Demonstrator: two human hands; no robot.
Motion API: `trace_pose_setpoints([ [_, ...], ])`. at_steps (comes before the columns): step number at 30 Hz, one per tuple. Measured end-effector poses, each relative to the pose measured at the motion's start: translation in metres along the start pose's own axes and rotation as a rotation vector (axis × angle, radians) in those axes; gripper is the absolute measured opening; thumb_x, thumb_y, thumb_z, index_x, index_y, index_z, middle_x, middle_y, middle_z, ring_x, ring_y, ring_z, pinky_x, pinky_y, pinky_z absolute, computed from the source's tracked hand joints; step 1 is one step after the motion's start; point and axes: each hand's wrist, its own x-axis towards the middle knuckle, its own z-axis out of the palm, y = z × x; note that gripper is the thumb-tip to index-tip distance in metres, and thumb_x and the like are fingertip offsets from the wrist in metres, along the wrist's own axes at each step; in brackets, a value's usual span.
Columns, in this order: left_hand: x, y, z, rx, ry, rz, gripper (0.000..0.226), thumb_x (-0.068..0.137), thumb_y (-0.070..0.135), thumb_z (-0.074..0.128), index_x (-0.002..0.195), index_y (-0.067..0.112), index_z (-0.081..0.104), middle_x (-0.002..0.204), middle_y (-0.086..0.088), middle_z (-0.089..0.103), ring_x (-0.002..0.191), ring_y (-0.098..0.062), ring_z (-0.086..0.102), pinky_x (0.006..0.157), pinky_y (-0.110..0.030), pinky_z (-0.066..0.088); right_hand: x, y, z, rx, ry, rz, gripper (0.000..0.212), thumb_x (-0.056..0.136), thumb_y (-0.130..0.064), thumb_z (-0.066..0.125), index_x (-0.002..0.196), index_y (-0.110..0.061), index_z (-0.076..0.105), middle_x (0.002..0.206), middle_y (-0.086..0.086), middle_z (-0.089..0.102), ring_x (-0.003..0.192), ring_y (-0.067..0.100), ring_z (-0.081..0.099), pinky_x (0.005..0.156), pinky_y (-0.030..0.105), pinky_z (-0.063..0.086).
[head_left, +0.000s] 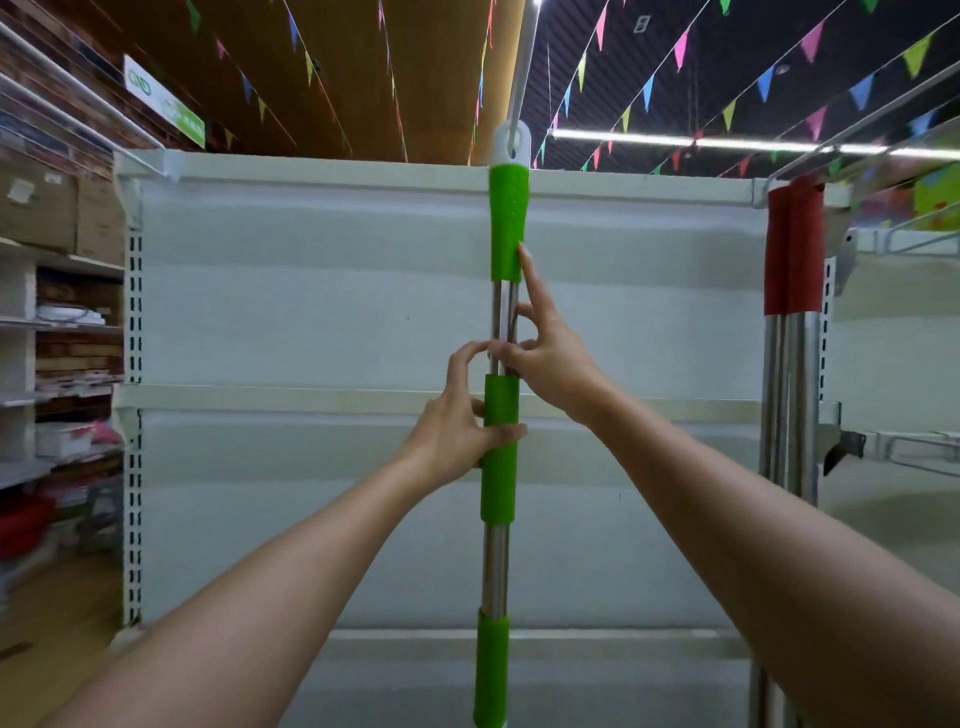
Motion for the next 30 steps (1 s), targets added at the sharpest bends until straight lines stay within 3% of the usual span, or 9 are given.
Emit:
trace_pose_setpoints([
  [2,-0.001,-0.005,0.004,0.050,0.033,0.024,0.082,0.084,0.027,0.070,0.139,0.046,0.012,0.121,-0.015,0.061,0.095,-0.031,0.065,0.077,-0.047,0.059,-0.006,0.005,0.000,-0.030,-0.037,-0.001,0.094,0.091,-0.003,0.058,0.142,-0.055,-0.001,0.149,0.014,0.034,0.119,0.031,0.056,0.084,0.044,0.057],
  [6,-0.009,-0.017,0.019,0.129,0.034,0.037,0.088,0.090,0.027,0.062,0.148,0.039,-0.003,0.132,-0.010,0.057,0.110,-0.030,0.061,0.088,-0.047,0.054,-0.013,0.021,0.002,-0.038,-0.073,0.045,0.094,0.091,-0.009,0.059,0.141,-0.059,-0.003,0.138,0.011,0.046,0.095,0.027,0.067,0.078,0.044,0.059],
  [8,-0.012,-0.023,0.024,0.144,0.033,0.053,0.093,0.091,0.023,0.062,0.147,0.041,-0.011,0.136,-0.007,0.055,0.113,-0.028,0.060,0.090,-0.043,0.053,-0.016,0.028,0.003,-0.026,-0.105,0.071,0.098,0.090,-0.009,0.061,0.140,-0.061,-0.005,0.137,0.010,0.048,0.095,0.026,0.067,0.073,0.042,0.060],
  [12,-0.003,-0.029,0.028,0.173,0.070,0.045,0.096,0.092,0.019,0.060,0.145,0.042,-0.016,0.130,-0.009,0.060,0.109,-0.029,0.062,0.087,-0.039,0.051,-0.018,0.035,0.011,-0.051,-0.066,0.045,0.094,0.091,-0.007,0.059,0.143,-0.055,-0.003,0.149,0.003,0.037,0.105,0.015,0.057,0.065,0.026,0.059],
  [16,0.001,-0.035,0.031,0.182,0.105,0.061,0.099,0.091,0.017,0.061,0.141,0.048,-0.020,0.121,-0.011,0.065,0.098,-0.028,0.066,0.083,-0.039,0.054,-0.015,0.042,0.020,-0.106,0.019,0.027,0.091,0.092,-0.005,0.056,0.139,-0.059,0.000,0.140,0.011,0.049,0.107,0.026,0.062,0.084,0.044,0.056],
  [21,0.010,-0.042,0.033,0.179,0.135,0.077,0.097,0.090,0.016,0.061,0.134,0.058,-0.015,0.121,-0.008,0.065,0.100,-0.026,0.067,0.084,-0.039,0.055,-0.013,0.055,0.028,-0.217,0.032,0.001,0.088,0.093,-0.005,0.053,0.137,-0.058,-0.001,0.118,0.014,0.061,0.070,0.018,0.063,0.068,0.036,0.058],
  [23,0.014,-0.046,0.032,0.167,0.136,0.079,0.098,0.089,0.015,0.062,0.133,0.061,-0.013,0.123,-0.007,0.065,0.101,-0.026,0.066,0.085,-0.040,0.055,-0.011,0.059,0.029,-0.215,0.016,0.009,0.087,0.094,-0.006,0.053,0.141,-0.055,0.000,0.118,0.015,0.061,0.065,0.018,0.061,0.065,0.037,0.058],
  [27,0.020,-0.051,0.032,0.161,0.134,0.085,0.098,0.089,0.013,0.062,0.134,0.061,-0.012,0.125,-0.006,0.063,0.102,-0.024,0.066,0.086,-0.039,0.055,-0.006,0.066,0.027,-0.166,-0.074,0.034,0.094,0.091,-0.005,0.057,0.144,-0.053,-0.003,0.128,0.018,0.056,0.083,0.028,0.067,0.068,0.044,0.059],
  [30,0.025,-0.054,0.032,0.163,0.137,0.085,0.098,0.090,0.011,0.061,0.138,0.059,-0.010,0.120,-0.006,0.065,0.098,-0.021,0.067,0.084,-0.038,0.056,-0.005,0.072,0.029,-0.109,-0.131,0.072,0.100,0.090,-0.002,0.058,0.141,-0.059,-0.006,0.116,0.015,0.062,0.093,0.028,0.066,0.068,0.045,0.059],
])
